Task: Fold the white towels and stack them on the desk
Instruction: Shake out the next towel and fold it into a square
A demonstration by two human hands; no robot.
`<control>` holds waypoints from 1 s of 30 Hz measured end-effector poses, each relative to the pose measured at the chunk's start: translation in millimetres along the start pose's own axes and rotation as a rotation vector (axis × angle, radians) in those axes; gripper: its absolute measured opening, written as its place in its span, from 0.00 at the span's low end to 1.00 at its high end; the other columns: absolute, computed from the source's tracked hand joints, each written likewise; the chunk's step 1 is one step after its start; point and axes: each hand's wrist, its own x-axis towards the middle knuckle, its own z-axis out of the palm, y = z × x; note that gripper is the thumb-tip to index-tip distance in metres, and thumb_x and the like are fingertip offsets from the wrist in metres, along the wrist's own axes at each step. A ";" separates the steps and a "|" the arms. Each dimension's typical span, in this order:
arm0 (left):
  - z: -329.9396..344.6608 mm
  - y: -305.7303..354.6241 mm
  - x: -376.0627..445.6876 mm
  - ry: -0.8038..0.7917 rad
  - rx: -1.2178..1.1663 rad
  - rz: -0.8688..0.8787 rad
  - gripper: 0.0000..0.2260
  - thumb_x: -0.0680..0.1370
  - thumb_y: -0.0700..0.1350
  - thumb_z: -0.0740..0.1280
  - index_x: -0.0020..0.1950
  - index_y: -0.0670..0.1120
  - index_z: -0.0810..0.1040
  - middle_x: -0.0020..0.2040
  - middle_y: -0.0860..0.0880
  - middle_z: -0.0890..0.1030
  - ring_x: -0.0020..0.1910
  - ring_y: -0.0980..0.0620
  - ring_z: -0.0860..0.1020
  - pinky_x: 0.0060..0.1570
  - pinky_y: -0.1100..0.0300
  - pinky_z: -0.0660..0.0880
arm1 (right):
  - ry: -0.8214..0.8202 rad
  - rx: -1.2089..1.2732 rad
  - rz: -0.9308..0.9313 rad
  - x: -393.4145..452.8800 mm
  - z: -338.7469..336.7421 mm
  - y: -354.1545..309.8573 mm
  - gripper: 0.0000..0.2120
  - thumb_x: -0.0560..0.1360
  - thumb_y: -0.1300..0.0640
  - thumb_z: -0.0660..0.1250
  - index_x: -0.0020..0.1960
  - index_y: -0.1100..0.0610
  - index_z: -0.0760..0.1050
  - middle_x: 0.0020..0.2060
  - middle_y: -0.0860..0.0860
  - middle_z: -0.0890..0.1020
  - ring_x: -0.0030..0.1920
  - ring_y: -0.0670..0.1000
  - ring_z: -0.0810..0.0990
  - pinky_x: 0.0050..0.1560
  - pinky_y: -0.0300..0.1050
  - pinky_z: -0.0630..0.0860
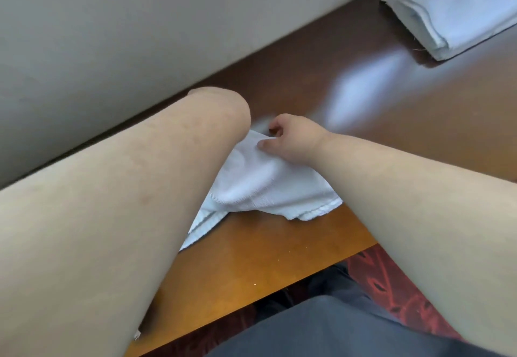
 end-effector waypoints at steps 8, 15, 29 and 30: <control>4.1 -49.0 -24.3 0.441 -0.761 0.217 0.09 0.73 0.41 0.61 0.42 0.55 0.76 0.40 0.55 0.78 0.37 0.58 0.74 0.32 0.61 0.66 | 0.052 0.659 -0.237 -1.0 -14.1 -10.9 0.21 0.67 0.52 0.78 0.58 0.45 0.77 0.47 0.40 0.84 0.49 0.39 0.82 0.44 0.36 0.77; -24.4 -23.0 -11.0 0.537 -0.513 0.311 0.05 0.75 0.50 0.64 0.49 0.56 0.77 0.40 0.54 0.80 0.41 0.50 0.79 0.36 0.58 0.71 | 0.176 0.495 -0.204 -11.2 -37.9 -7.7 0.14 0.69 0.42 0.69 0.54 0.36 0.74 0.45 0.43 0.84 0.45 0.43 0.83 0.49 0.50 0.81; -52.2 30.1 91.3 0.713 -0.702 0.123 0.10 0.79 0.47 0.65 0.58 0.46 0.79 0.55 0.42 0.82 0.55 0.40 0.78 0.48 0.57 0.69 | 0.051 0.141 0.232 -78.5 -42.7 93.7 0.07 0.73 0.45 0.69 0.46 0.48 0.78 0.40 0.45 0.82 0.39 0.44 0.79 0.34 0.40 0.72; -51.1 34.8 97.7 0.716 -0.733 0.101 0.12 0.79 0.47 0.65 0.60 0.46 0.78 0.57 0.43 0.81 0.56 0.40 0.78 0.49 0.58 0.70 | 0.158 0.187 0.243 -78.8 -43.2 98.8 0.05 0.75 0.47 0.67 0.46 0.49 0.77 0.40 0.45 0.81 0.39 0.44 0.78 0.33 0.40 0.70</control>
